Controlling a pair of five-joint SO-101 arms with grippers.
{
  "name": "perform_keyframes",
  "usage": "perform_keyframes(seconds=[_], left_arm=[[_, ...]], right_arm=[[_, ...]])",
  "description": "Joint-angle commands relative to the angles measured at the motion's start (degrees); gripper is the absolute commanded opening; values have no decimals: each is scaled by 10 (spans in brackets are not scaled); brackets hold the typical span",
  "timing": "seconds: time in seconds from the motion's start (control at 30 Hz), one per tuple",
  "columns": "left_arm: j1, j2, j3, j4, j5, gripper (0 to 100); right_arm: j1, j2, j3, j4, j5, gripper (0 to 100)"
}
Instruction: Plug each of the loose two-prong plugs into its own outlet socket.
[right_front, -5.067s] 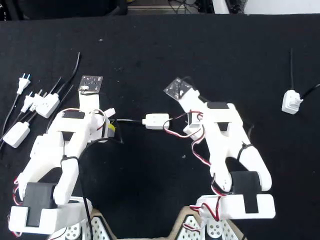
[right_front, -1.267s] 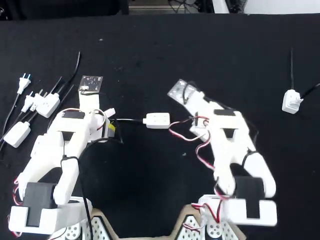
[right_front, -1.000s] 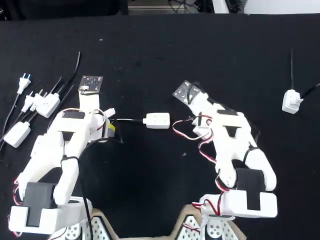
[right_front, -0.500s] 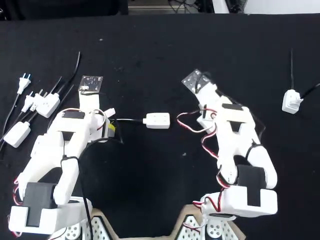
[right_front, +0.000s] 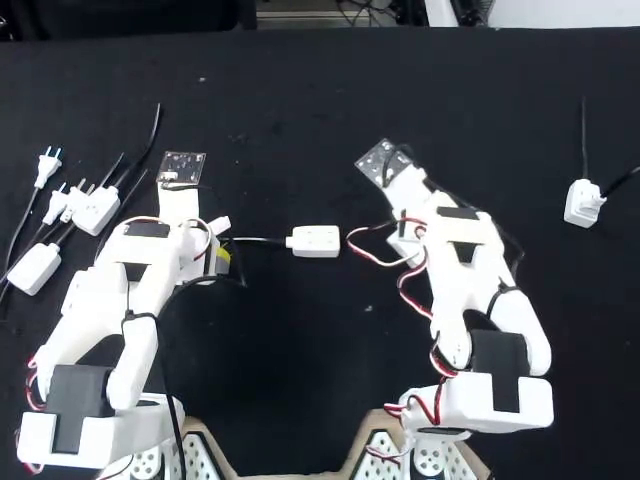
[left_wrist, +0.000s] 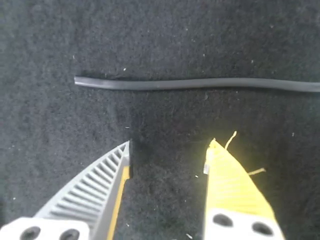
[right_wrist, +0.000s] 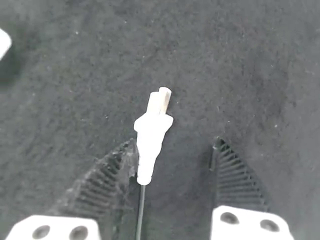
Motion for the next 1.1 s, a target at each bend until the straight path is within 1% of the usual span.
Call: perform_keyframes(seconds=[0.0,0.13,0.37,0.43,0.5,0.57,0.63,0.67,0.73,0.77,0.83,0.97,1.07], left_arm=[[-6,-20,-1,-8,3,249],[-6,-20,-1,-8,3,249],[-7,-20,0,-8,3,249],[-7,-20,0,-8,3,249],[-7,-20,0,-8,3,249],[-7,-20,-1,-8,3,249],[-7,-20,-1,-8,3,249],[-7,-20,-1,-8,3,249],[-7,-20,-3,-8,3,249],[-7,-20,-3,-8,3,249],[-7,-20,-5,-8,3,249],[-7,-20,-2,-8,3,249],[-7,-20,-1,-8,3,249]], right_arm=[[-11,-1,-37,-12,-18,222],[-7,18,-51,-12,-16,222],[-5,99,-106,-12,-19,217],[-5,101,-106,-12,-19,166],[-4,91,-105,-12,-24,85],[11,74,-104,-12,-58,5],[32,49,-104,-7,-88,23],[40,34,-104,9,-95,11],[45,2,-104,54,-92,11],[40,-9,-104,76,-84,11],[23,-28,-98,107,-40,11],[-29,-45,-44,109,100,11],[-68,-43,-11,108,171,11]])
